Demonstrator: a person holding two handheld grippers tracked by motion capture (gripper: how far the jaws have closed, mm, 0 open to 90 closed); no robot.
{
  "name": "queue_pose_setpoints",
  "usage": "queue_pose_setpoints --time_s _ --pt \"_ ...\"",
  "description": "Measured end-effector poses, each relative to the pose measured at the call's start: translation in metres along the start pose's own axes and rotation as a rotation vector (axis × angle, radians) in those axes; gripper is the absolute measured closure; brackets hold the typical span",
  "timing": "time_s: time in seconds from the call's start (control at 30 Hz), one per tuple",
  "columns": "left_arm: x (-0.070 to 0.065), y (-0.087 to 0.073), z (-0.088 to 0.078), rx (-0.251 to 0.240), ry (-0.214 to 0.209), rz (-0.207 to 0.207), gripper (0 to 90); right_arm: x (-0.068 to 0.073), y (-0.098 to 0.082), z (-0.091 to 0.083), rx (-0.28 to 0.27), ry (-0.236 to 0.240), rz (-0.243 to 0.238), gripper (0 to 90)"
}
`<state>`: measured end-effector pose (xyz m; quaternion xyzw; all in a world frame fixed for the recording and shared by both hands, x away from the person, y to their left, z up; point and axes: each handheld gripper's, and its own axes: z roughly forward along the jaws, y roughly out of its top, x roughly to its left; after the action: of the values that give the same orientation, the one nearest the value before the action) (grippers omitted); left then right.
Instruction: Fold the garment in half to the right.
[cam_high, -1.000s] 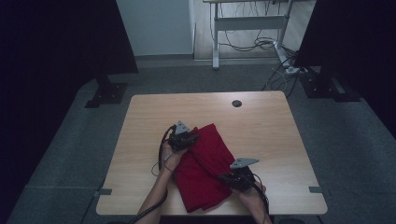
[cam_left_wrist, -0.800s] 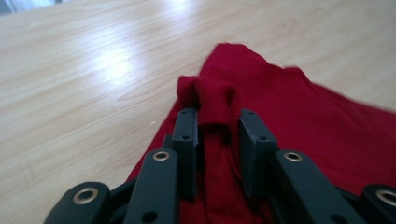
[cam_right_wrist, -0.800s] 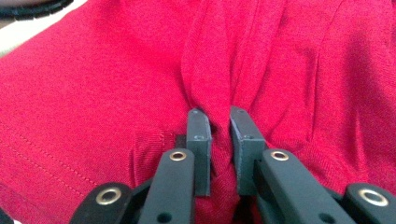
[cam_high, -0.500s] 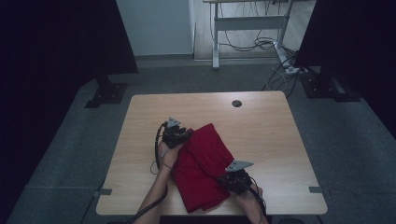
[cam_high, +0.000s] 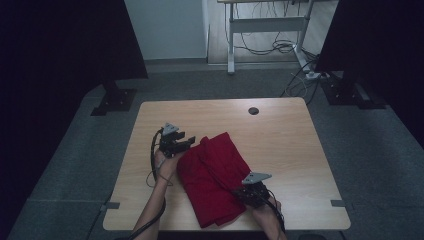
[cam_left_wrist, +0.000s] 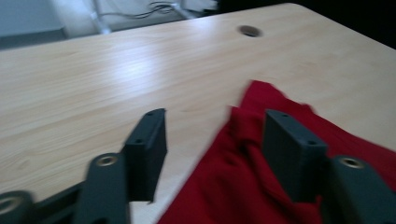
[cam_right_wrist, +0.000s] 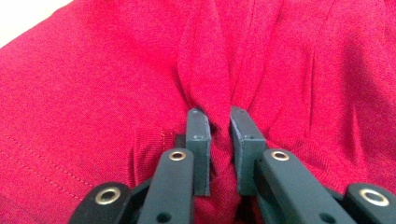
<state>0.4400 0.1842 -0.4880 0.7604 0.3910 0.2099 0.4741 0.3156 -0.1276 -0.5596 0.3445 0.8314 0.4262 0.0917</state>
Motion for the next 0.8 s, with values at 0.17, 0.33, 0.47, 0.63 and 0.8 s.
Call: queue_pose_setpoints --time_s 0.17,0.33,0.47,0.63,0.8 --pt "-0.025 -0.012 -0.018 0.013 -0.059 0.045 30.4 -0.001 -0.001 0.0 -0.006 0.005 -0.002 79.5" --pt "-0.063 -0.042 -0.03 0.085 -0.096 0.129 29.0 -0.001 -0.001 0.0 -0.006 0.007 -0.001 79.4" --pt "-0.073 -0.077 -0.018 0.189 -0.056 0.184 28.2 -0.001 -0.001 0.0 -0.009 0.007 -0.005 79.3" --pt "-0.069 -0.088 -0.014 0.184 -0.073 0.171 27.3 -0.001 -0.001 0.0 -0.005 0.004 -0.016 79.2" --pt "-0.068 -0.09 -0.014 0.18 -0.082 0.172 27.2 0.001 0.0 0.0 -0.001 -0.006 -0.034 79.1"
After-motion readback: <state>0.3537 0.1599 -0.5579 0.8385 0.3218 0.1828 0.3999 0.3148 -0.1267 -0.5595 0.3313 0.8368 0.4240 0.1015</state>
